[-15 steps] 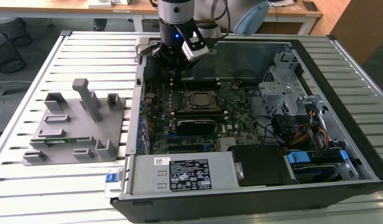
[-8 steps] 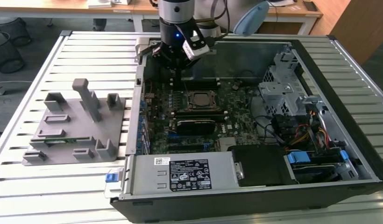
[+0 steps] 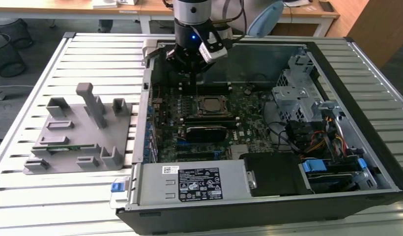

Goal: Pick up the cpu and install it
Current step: 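Install the first cpu locking lever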

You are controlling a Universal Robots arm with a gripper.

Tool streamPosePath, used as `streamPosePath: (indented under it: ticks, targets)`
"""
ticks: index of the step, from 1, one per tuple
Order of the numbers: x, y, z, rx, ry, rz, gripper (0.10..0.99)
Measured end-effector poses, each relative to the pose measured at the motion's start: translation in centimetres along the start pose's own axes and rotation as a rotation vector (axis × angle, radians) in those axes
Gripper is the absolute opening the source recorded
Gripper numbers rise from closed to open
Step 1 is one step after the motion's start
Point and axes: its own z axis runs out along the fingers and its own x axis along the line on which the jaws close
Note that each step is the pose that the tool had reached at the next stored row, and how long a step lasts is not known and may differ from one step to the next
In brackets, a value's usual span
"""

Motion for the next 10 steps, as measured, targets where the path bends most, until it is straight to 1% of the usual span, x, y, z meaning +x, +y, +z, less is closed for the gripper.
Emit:
streamPosePath:
  ticks: [9, 10]
  targets:
    - [-2.36, -0.04, 0.10, 0.000, 0.0000, -0.006, 0.106]
    - [-2.51, -0.04, 0.11, 0.000, 0.0001, -0.006, 0.106]
